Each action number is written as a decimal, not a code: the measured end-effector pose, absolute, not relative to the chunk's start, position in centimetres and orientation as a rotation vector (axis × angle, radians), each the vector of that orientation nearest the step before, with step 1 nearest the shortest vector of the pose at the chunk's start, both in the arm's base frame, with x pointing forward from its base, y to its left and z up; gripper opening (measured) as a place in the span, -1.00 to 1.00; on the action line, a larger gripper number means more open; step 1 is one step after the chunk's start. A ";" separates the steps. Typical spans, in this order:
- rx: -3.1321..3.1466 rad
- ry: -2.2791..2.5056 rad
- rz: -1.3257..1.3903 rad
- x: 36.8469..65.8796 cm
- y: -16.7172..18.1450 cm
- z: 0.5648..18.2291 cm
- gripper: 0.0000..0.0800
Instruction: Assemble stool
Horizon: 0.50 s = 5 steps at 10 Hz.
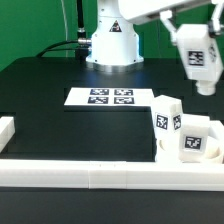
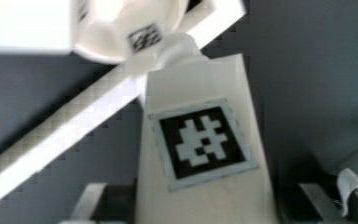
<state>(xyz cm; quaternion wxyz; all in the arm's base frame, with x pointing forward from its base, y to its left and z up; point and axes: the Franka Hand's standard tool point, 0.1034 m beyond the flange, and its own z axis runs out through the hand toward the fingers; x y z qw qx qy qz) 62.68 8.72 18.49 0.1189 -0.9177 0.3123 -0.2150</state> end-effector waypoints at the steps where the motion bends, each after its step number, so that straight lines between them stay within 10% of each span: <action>1: -2.639 0.927 -0.702 62.7 10.2 18.3 -0.18; 5: -2.654 0.887 -0.735 62.1 12.0 16.4 -0.18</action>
Offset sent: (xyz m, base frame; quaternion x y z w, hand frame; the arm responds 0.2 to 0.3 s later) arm -0.0055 -0.0086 -0.0225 -0.0270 0.0310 -0.0349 0.9985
